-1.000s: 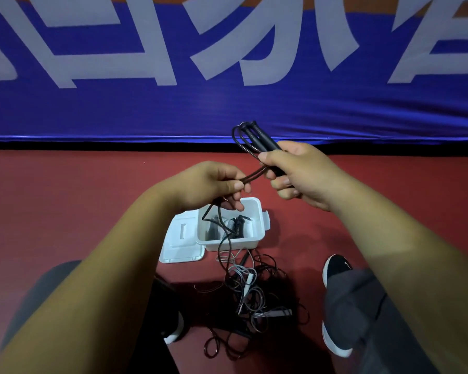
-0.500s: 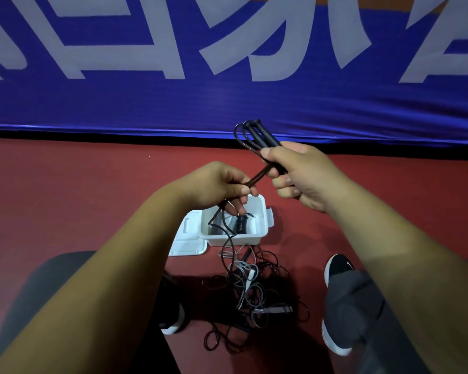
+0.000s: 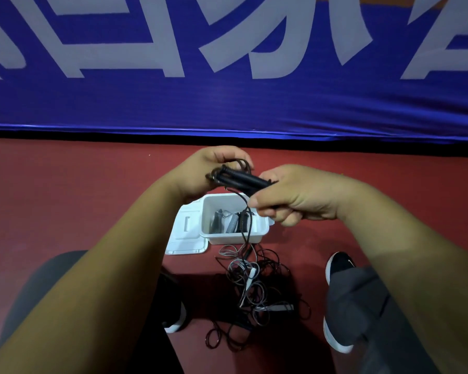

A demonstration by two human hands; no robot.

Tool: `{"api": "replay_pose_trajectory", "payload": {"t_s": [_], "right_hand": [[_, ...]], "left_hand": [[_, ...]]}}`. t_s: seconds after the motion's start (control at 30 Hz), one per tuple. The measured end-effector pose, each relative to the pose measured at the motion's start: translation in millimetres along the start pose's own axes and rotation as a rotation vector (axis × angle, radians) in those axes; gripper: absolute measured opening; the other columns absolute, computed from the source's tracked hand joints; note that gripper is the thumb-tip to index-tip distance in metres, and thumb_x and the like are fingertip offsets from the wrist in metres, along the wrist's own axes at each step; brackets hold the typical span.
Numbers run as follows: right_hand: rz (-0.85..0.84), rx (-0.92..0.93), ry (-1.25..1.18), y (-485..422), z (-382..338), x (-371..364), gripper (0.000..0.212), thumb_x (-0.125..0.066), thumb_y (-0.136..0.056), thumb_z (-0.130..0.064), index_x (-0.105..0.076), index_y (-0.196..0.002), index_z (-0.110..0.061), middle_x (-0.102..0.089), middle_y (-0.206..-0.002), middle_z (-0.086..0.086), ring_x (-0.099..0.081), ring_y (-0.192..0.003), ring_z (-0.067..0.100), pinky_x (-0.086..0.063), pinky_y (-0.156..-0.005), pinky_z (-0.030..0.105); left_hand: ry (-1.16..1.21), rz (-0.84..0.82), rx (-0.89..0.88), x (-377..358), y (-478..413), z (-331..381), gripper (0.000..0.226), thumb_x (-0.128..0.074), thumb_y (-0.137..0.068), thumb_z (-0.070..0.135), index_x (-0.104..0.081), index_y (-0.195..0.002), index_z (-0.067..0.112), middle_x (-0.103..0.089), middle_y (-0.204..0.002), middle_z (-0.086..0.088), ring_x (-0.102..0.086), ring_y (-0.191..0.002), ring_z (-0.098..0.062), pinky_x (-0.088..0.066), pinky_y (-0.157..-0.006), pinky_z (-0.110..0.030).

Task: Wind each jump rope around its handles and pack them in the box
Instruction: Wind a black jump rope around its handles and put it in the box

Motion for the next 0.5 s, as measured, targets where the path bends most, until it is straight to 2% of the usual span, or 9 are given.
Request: {"api": "replay_pose_trajectory", "payload": {"t_s": [0.1,0.2,0.3,0.4,0.5], "right_hand": [[-0.069,-0.098,0.082,0,17,-7,0.020,-0.065,-0.101,-0.007,-0.052,-0.087,-0.011,-0.053,-0.069,0.006,-0.030,-0.049,0.010,-0.016,-0.045,0.023],[-0.118,-0.163,0.110,1,27,-13,0.010,-0.065,-0.101,-0.007,-0.056,-0.100,-0.012,-0.053,-0.069,0.004,-0.031,-0.050,0.009,-0.018,-0.045,0.022],[-0.096,-0.219,0.089,0,38,-9,0.017,-0.067,-0.100,-0.008,-0.053,-0.110,-0.011,-0.054,-0.068,0.004,-0.030,-0.048,0.008,-0.017,-0.043,0.021],[-0.106,-0.247,0.083,-1,45,-7,0.010,-0.067,-0.100,-0.006,-0.057,-0.096,-0.009,-0.057,-0.069,0.007,-0.029,-0.044,0.007,-0.014,-0.043,0.020],[-0.094,-0.242,0.121,-2,47,-5,0.022,-0.066,-0.100,-0.006,-0.059,-0.079,-0.007,-0.060,-0.065,0.004,-0.029,-0.042,0.007,-0.014,-0.042,0.021]], "left_hand": [[-0.035,-0.017,0.031,-3,-4,3,0.020,-0.058,-0.100,-0.003,-0.074,-0.102,0.010,-0.074,-0.099,-0.008,-0.066,-0.094,-0.023,-0.052,-0.088,-0.041],[-0.123,-0.087,0.027,-13,-5,14,0.021,-0.063,-0.097,-0.008,-0.076,-0.101,0.008,-0.074,-0.092,-0.001,-0.066,-0.089,-0.018,-0.054,-0.088,-0.034],[-0.190,-0.122,0.034,-19,-4,27,0.016,-0.069,-0.095,-0.003,-0.078,-0.102,0.007,-0.073,-0.091,0.003,-0.068,-0.088,-0.013,-0.054,-0.086,-0.028],[-0.283,-0.160,0.009,-27,-2,42,0.018,-0.073,-0.091,-0.001,-0.081,-0.103,0.010,-0.074,-0.097,-0.002,-0.071,-0.094,-0.019,-0.057,-0.093,-0.032],[-0.364,-0.221,-0.015,-39,1,56,0.026,-0.075,-0.089,-0.002,-0.084,-0.103,0.017,-0.072,-0.101,-0.003,-0.072,-0.098,-0.020,-0.057,-0.097,-0.035]]}}
Point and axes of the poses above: each hand's wrist, its own y-axis away from the middle knuckle, its own x-axis out of the back of the hand, z = x × y, the point moved 9 cm from there along -y, towards the middle knuckle
